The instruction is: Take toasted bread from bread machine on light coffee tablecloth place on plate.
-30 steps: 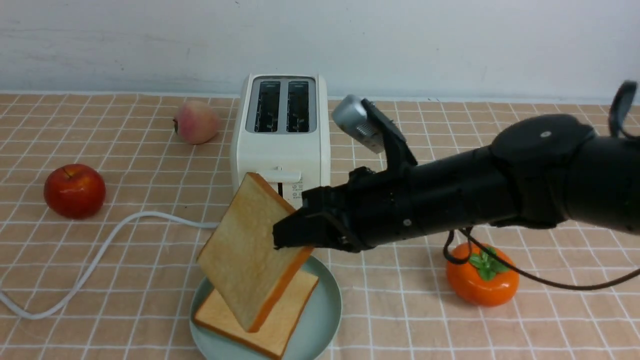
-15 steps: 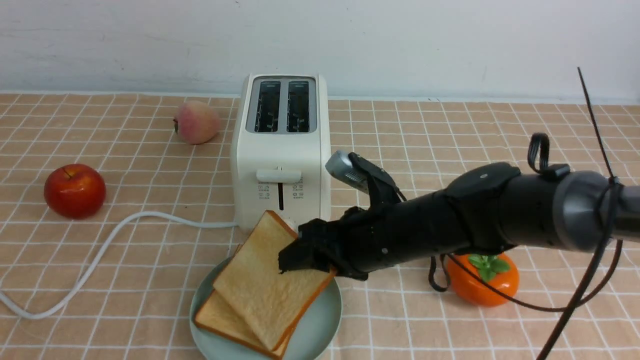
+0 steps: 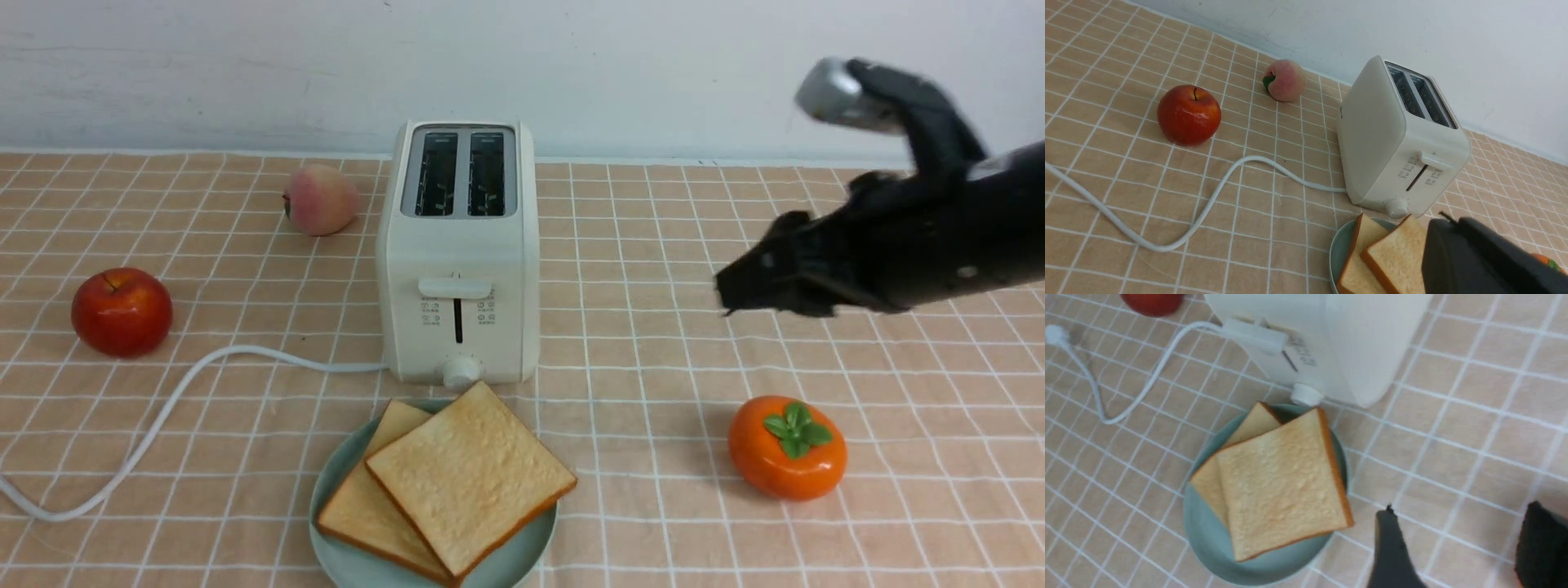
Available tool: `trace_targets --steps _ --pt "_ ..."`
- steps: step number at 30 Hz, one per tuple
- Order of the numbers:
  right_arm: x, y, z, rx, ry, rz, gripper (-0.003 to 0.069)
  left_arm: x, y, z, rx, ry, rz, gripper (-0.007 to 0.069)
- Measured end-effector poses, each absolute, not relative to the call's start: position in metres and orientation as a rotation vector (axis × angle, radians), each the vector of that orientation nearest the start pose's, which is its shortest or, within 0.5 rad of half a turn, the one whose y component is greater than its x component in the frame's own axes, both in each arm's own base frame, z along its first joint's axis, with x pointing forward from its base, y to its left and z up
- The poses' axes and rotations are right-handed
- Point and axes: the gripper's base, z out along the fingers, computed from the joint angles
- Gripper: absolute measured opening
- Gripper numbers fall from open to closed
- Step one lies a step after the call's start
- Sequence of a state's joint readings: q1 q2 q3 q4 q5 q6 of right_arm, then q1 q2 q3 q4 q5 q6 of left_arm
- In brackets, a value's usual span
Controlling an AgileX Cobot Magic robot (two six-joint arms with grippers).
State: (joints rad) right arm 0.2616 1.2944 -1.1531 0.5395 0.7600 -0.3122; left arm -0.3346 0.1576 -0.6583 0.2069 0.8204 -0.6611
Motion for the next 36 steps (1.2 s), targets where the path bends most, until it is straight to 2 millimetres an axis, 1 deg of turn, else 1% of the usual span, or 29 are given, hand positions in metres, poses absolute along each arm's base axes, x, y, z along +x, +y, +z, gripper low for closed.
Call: trace_targets --steps 1,2,3,4,5,6,7,9,10,11,12,13,14,15,16,17,18,19,20,21,22,23,24,27,30,34,36 --pt "0.235 0.092 0.375 -0.369 2.267 0.544 0.027 0.015 0.009 0.343 -0.275 1.79 -0.477 -0.0014" --pt "0.232 0.091 0.377 -0.367 2.264 0.534 0.0258 0.015 0.009 0.344 -0.274 1.788 -0.477 -0.0014" --pt "0.21 0.079 0.391 -0.341 2.246 0.455 0.0154 0.016 0.009 0.345 -0.271 1.776 -0.482 -0.0014" --pt "0.195 0.071 0.401 -0.318 2.22 0.408 0.0087 0.016 0.009 0.345 -0.268 1.768 -0.485 -0.0014" --pt "0.189 0.068 0.406 -0.312 2.202 0.4 0.0075 0.016 0.009 0.346 -0.268 1.766 -0.486 -0.0014" --pt "0.169 0.057 0.418 -0.262 2.149 0.336 0.0013 0.016 0.008 0.347 -0.262 1.749 -0.492 -0.0014" --pt "0.157 0.05 0.424 -0.227 2.113 0.303 -0.0005 0.016 0.008 0.348 -0.26 1.739 -0.496 -0.0014" --pt "0.126 0.032 0.434 -0.124 1.993 0.227 -0.0016 0.016 0.008 0.35 -0.253 1.718 -0.5 -0.0014" --pt "0.124 0.029 0.435 -0.107 1.975 0.214 -0.0016 0.016 0.008 0.35 -0.253 1.716 -0.501 -0.0014" --pt "0.105 0.019 0.434 -0.05 1.884 0.179 -0.0015 0.016 0.008 0.351 -0.25 1.708 -0.503 -0.0014" --pt "0.089 0.011 0.429 -0.019 1.816 0.158 -0.0011 0.016 0.008 0.351 -0.248 1.703 -0.502 -0.0014" --pt "0.077 0.005 0.422 0.002 1.752 0.135 -0.0009 0.016 0.008 0.352 -0.248 1.702 -0.502 -0.0014" --pt "0.067 0.0 0.412 0.017 1.693 0.113 -0.0008 0.016 0.008 0.352 -0.248 1.702 -0.503 -0.0014" --pt "0.067 -0.001 0.407 0.018 1.683 0.103 -0.0008 0.016 0.008 0.352 -0.248 1.702 -0.503 -0.0014" --pt "0.055 -0.005 0.398 0.023 1.623 0.089 -0.0008 0.016 0.008 0.352 -0.248 1.702 -0.503 -0.0014" --pt "0.044 -0.009 0.379 0.018 1.539 0.066 -0.0008 0.016 0.008 0.352 -0.248 1.702 -0.503 -0.0014" --pt "0.036 -0.011 0.365 -0.002 1.449 0.051 -0.0008 0.016 0.008 0.352 -0.248 1.702 -0.503 -0.0014" --pt "0.034 -0.012 0.359 -0.006 1.436 0.05 -0.0008 0.016 0.008 0.352 -0.248 1.702 -0.503 -0.0014" --pt "0.025 -0.01 0.343 -0.053 1.315 0.045 -0.0006 0.017 0.008 0.352 -0.246 1.696 -0.505 -0.0014" --pt "0.021 -0.009 0.335 -0.079 1.255 0.054 -0.0005 0.017 0.008 0.352 -0.245 1.692 -0.506 -0.0014" --pt "0.019 -0.007 0.329 -0.095 1.22 0.068 -0.0005 0.017 0.008 0.353 -0.244 1.686 -0.509 -0.0014" --pt "0.018 -0.007 0.329 -0.097 1.212 0.074 -0.0005 0.017 0.008 0.353 -0.243 1.685 -0.509 -0.0014" --pt "0.018 -0.005 0.324 -0.1 1.186 0.115 -0.0004 0.017 0.007 0.354 -0.24 1.673 -0.512 -0.0014" --pt "0.019 -0.004 0.32 -0.035 1.192 0.214 0.0 0.017 0.007 0.356 -0.236 1.662 -0.516 -0.0014" --pt "0.02 -0.005 0.32 0.016 1.193 0.275 0.0003 0.017 0.007 0.356 -0.235 1.66 -0.518 -0.0014" --pt "0.019 -0.005 0.321 0.02 1.185 0.27 0.0005 0.017 0.007 0.354 -0.24 1.676 -0.512 -0.0014" --pt "0.019 -0.006 0.321 -0.003 1.177 0.233 0.0007 0.017 0.008 0.352 -0.247 1.7 -0.503 -0.0014"
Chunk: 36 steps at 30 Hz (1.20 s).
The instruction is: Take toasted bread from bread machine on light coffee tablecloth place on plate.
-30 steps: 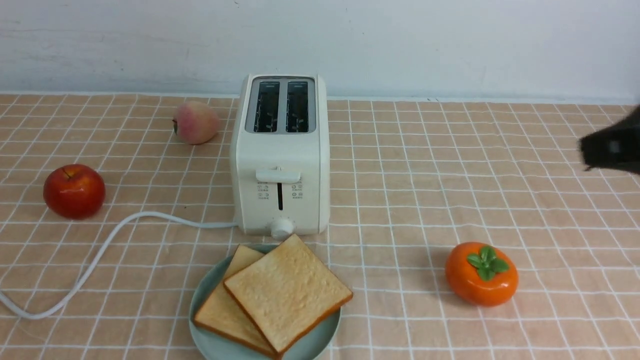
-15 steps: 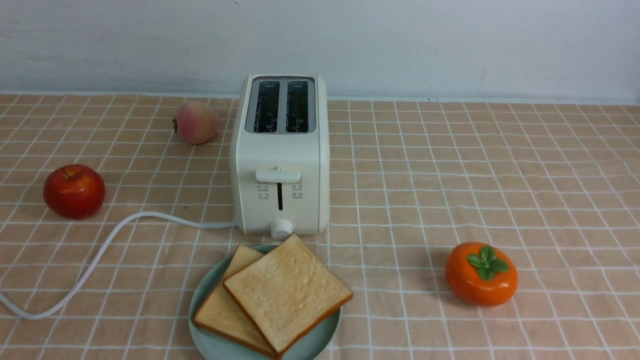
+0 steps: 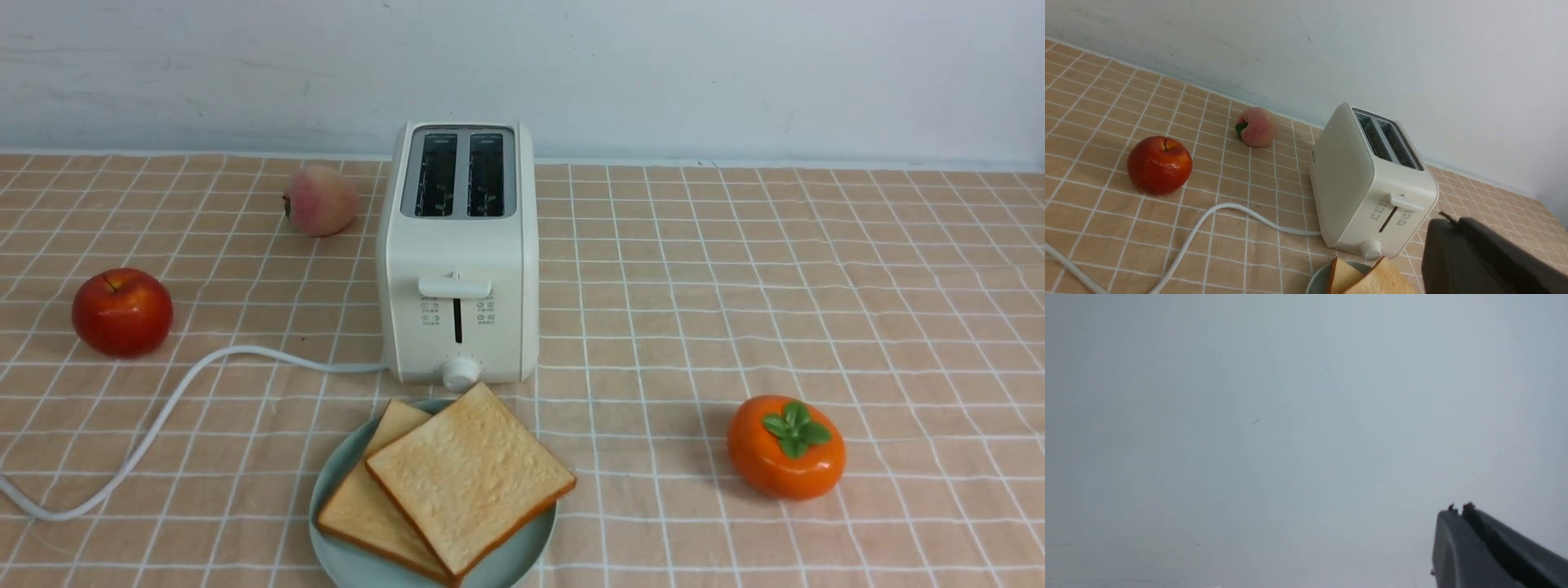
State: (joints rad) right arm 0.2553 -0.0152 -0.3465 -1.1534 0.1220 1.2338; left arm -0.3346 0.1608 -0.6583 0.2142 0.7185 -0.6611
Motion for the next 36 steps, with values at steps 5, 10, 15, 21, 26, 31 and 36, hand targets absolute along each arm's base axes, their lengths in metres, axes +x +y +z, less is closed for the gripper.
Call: trace_targets --steps 5,10,15,21,26,31,36 --pt "0.018 -0.006 0.322 -0.055 1.162 0.146 0.0012 0.017 0.008 0.347 -0.261 1.749 -0.484 -0.0014" --pt "0.018 -0.006 0.323 -0.124 1.14 0.047 0.0013 0.017 0.009 0.346 -0.265 1.762 -0.479 -0.0014" --pt "0.017 -0.005 0.324 -0.19 1.118 -0.031 0.0015 0.016 0.009 0.345 -0.269 1.776 -0.475 -0.0013" --pt "0.016 -0.004 0.325 -0.244 1.097 -0.116 0.0022 0.024 0.005 0.337 -0.244 1.745 -0.486 -0.0013" --pt "0.016 -0.004 0.326 -0.269 1.088 -0.147 0.0025 0.043 -0.005 0.301 -0.162 1.68 -0.451 -0.0013" --pt "0.016 -0.003 0.326 -0.275 1.086 -0.148 0.0033 0.054 -0.005 0.236 -0.252 1.67 -0.379 -0.0012" --pt "0.016 -0.003 0.326 -0.276 1.086 -0.147 0.004 0.055 -0.003 0.185 -0.308 1.73 -0.323 -0.0009"
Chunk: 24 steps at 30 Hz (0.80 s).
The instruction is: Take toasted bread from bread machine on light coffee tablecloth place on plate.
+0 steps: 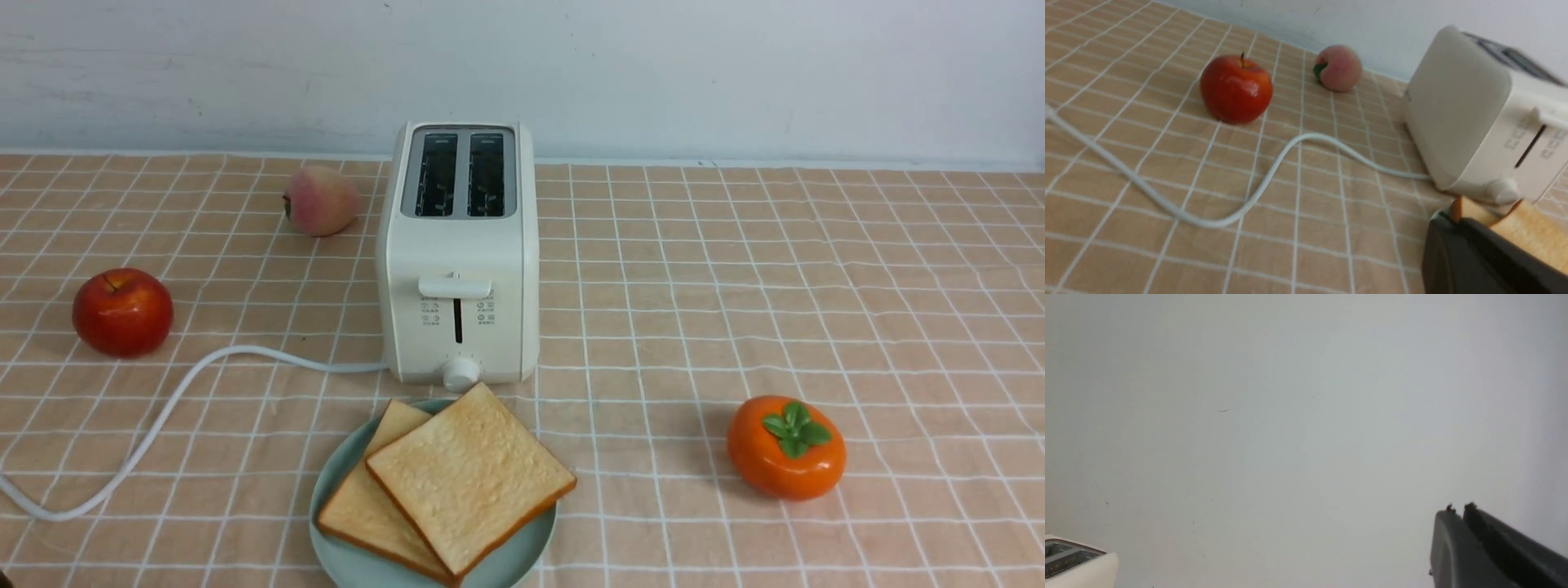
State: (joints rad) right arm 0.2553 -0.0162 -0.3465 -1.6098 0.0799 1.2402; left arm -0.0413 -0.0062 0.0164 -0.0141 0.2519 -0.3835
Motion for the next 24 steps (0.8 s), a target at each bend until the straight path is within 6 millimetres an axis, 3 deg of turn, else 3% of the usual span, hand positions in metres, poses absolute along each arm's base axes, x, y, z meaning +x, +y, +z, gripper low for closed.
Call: trace_targets --steps 6,24 --pt "0.016 -0.003 0.326 -0.281 1.084 -0.143 0.0044 0.052 -0.003 0.169 -0.33 1.864 -0.303 -0.0004" --pt "0.015 0.001 0.326 -0.322 1.073 -0.121 0.0061 0.052 -0.003 0.169 -0.336 1.87 -0.305 0.0011"
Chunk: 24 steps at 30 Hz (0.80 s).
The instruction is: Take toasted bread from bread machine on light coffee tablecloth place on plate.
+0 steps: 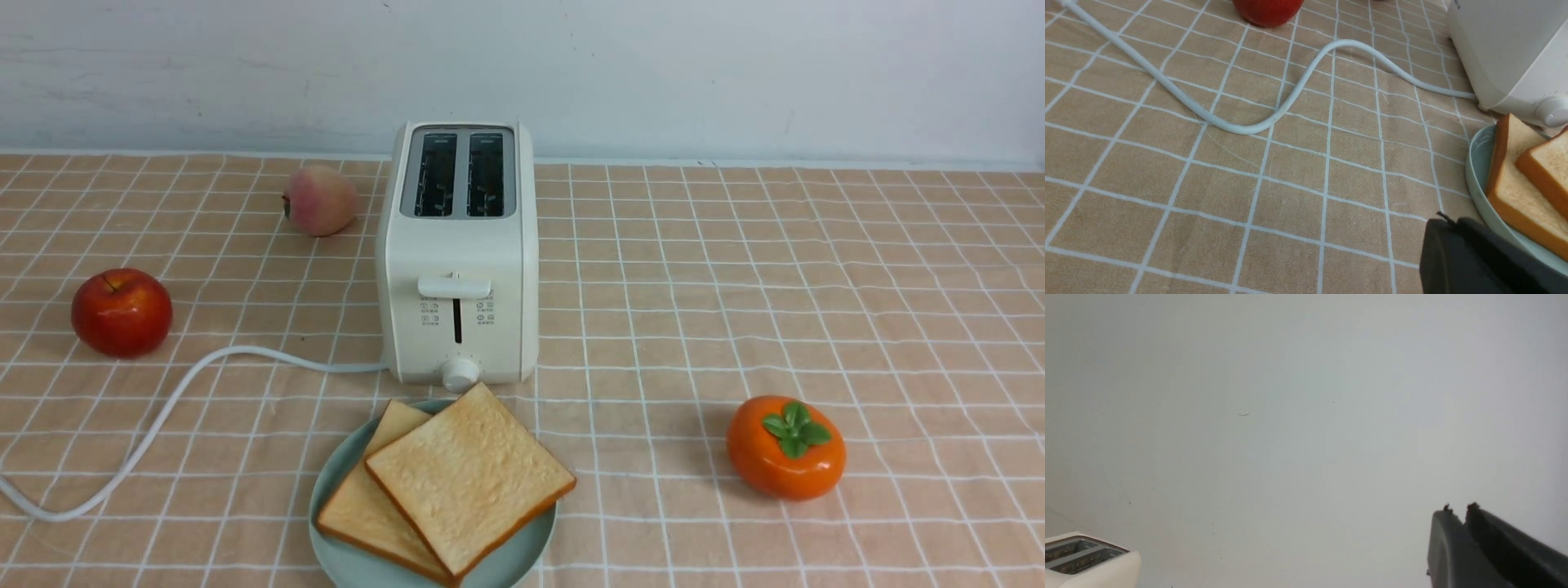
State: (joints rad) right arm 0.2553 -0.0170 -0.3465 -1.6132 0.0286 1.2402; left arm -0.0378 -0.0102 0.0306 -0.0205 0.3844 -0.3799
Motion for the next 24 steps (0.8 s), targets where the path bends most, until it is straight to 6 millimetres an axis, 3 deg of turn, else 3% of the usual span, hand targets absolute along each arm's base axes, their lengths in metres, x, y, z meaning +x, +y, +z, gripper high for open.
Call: trace_targets --steps 17,20,24 --pt "0.0153 0.0019 0.3249 -0.325 1.074 -0.111 0.008 0.0523 -0.0027 0.1688 -0.336 1.871 -0.305 0.0028" --pt "0.0156 0.0021 0.3243 -0.269 1.092 -0.015 0.0083 0.0523 -0.0027 0.1688 -0.336 1.871 -0.305 0.0029" --pt "0.0175 -0.0006 0.3217 -0.057 1.156 0.259 0.009 0.0523 -0.0027 0.1688 -0.336 1.871 -0.305 0.0036"
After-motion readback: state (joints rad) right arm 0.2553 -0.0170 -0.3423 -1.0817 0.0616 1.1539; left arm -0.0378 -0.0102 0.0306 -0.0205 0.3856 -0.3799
